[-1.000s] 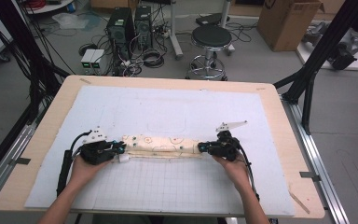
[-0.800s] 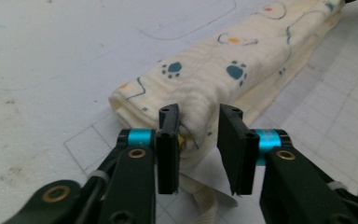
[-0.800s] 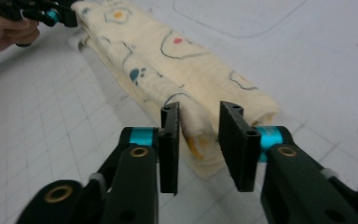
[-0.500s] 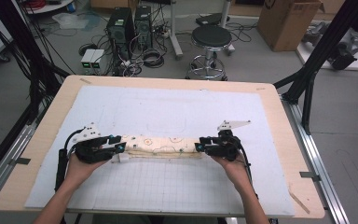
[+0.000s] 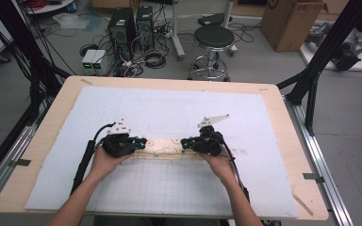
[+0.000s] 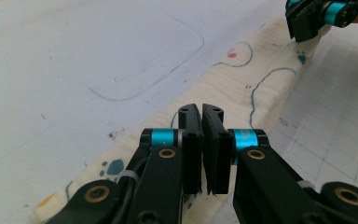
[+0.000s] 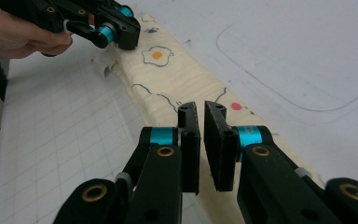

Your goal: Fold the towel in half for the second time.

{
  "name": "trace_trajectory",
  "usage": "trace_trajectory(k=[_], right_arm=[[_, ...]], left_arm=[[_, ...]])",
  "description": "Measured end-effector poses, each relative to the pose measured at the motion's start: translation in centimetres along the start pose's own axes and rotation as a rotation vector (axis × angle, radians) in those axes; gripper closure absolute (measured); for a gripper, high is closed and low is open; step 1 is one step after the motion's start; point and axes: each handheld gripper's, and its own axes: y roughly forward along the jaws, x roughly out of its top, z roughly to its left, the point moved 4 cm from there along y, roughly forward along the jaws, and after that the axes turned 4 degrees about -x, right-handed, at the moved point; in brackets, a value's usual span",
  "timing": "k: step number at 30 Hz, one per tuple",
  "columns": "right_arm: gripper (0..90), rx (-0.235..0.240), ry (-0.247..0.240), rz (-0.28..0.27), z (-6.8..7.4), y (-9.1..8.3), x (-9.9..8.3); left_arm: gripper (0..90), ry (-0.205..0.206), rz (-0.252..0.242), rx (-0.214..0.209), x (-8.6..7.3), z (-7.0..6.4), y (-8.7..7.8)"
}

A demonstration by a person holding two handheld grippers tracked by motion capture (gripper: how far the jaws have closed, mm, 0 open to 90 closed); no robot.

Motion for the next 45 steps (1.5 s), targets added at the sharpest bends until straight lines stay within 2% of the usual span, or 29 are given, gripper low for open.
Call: trace_trajectory(k=[5, 11, 14, 19, 24, 29, 32, 37, 45], right_arm=[[84.7, 0.013, -0.001, 0.047, 0.4, 1.6, -0.4], [84.8, -0.018, -0.038, 0.118, 0.5, 2.7, -1.2], [84.8, -0.041, -0.065, 0.154, 0.5, 2.8, -1.6], [84.4, -0.059, -0.078, 0.170, 0.2, 2.2, -1.8], [82.8, -0.074, -0.076, 0.162, -0.4, 1.5, -2.2], [80.0, -0.085, -0.086, 0.153, -1.0, 0.9, -2.6], [78.0, -0.092, -0.084, 0.151, -1.3, 0.4, -2.8], [71.9, -0.123, -0.092, 0.142, -2.0, -0.5, -3.3], [66.3, -0.136, -0.091, 0.114, -2.6, -1.8, -3.9]], left_arm=[[86.1, 0.007, 0.067, 0.004, -0.7, 0.0, 0.9], [85.7, 0.026, 0.131, 0.013, -1.7, -0.1, 1.3], [84.8, 0.036, 0.129, 0.021, -1.7, -0.1, 1.2], [81.0, 0.030, 0.126, 0.032, -2.0, 0.1, 0.5], [73.9, 0.028, 0.115, 0.049, -2.5, 0.7, -0.5], [71.2, -0.014, 0.088, 0.064, -3.5, 1.7, -1.8], [70.2, -0.015, 0.079, 0.067, -3.8, 2.0, -2.4], [67.9, -0.021, 0.072, 0.077, -4.0, 2.2, -2.7], [66.5, -0.017, 0.075, 0.083, -4.0, 2.4, -2.6]])
